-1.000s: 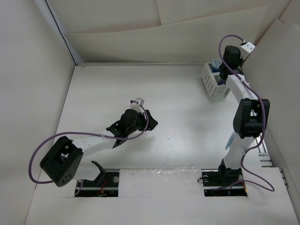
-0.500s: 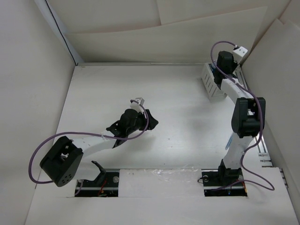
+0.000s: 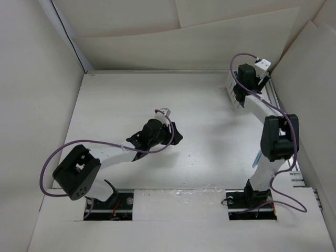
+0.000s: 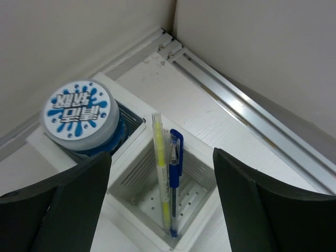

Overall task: Sort the stationery into containers
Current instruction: Place the pen in the storage box, then move the pen to the center of the board.

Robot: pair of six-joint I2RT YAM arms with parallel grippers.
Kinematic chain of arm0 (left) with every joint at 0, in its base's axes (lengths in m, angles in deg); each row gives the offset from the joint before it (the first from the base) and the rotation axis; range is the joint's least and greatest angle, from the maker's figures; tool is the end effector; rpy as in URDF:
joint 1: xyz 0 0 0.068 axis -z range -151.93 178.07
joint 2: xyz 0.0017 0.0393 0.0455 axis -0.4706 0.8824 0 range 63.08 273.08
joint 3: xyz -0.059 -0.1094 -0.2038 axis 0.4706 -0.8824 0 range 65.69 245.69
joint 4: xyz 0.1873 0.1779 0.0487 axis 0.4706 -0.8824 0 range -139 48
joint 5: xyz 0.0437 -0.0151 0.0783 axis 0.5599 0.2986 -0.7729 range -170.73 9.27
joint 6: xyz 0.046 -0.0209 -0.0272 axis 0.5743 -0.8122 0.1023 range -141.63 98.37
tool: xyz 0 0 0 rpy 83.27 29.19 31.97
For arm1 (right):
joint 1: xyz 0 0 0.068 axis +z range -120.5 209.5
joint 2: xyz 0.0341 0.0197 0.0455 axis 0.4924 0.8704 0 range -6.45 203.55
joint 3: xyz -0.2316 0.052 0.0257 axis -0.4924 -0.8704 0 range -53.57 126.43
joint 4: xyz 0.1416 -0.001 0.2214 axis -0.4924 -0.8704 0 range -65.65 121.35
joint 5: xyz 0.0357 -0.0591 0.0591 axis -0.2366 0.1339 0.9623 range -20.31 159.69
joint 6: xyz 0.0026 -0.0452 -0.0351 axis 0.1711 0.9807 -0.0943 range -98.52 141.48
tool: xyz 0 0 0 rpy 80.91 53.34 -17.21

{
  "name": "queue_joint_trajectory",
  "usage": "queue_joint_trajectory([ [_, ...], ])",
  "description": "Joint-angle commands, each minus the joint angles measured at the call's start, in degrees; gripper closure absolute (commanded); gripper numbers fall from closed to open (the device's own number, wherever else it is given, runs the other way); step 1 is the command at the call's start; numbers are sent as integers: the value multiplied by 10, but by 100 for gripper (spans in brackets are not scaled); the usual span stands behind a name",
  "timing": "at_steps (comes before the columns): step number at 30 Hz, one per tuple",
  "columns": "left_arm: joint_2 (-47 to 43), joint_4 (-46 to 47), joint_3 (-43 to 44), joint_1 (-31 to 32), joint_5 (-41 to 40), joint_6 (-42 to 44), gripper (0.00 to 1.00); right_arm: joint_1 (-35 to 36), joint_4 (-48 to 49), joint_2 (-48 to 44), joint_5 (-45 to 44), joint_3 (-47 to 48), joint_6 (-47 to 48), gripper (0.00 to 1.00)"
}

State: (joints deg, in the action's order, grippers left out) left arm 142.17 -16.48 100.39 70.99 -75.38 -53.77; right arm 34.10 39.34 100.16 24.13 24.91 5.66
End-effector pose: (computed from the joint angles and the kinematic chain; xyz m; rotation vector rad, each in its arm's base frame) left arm 0.2195 -0.2092 0.1714 0.2568 2.0052 -0.9548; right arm 0.4280 0.0055 0.2341 0.6896 1.7107 -0.5125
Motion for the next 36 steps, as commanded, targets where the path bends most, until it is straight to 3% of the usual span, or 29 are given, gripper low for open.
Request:
queue_joint_trajectory([
  [1, 32, -23, 64, 51, -6, 44, 51, 4, -9, -75, 6, -2, -39, 15],
  [4, 69, -68, 126, 101, -35, 56, 47, 4, -74, -126, 52, -2, -83, 0],
  [13, 213, -148, 310, 257, -91, 82, 34, -10, -318, -290, 207, 53, -102, 0],
  [16, 269, -178, 391, 290, -112, 100, 28, -40, -346, -367, 269, 60, -95, 0],
  [18, 301, -198, 434, 302, -128, 106, 20, -58, -378, -400, 301, 70, -95, 0],
  [23, 407, -256, 575, 320, -143, 118, 19, -91, -430, -453, 361, 122, -89, 0],
  [25, 439, -279, 619, 326, -143, 124, 0, -112, -455, -459, 383, 142, -83, 0],
  [31, 533, -339, 754, 336, -182, 142, 0, -153, -482, -481, 464, 175, -77, 0],
  [36, 603, -357, 851, 342, -213, 169, 0, -159, -505, -488, 475, 197, -77, 0],
])
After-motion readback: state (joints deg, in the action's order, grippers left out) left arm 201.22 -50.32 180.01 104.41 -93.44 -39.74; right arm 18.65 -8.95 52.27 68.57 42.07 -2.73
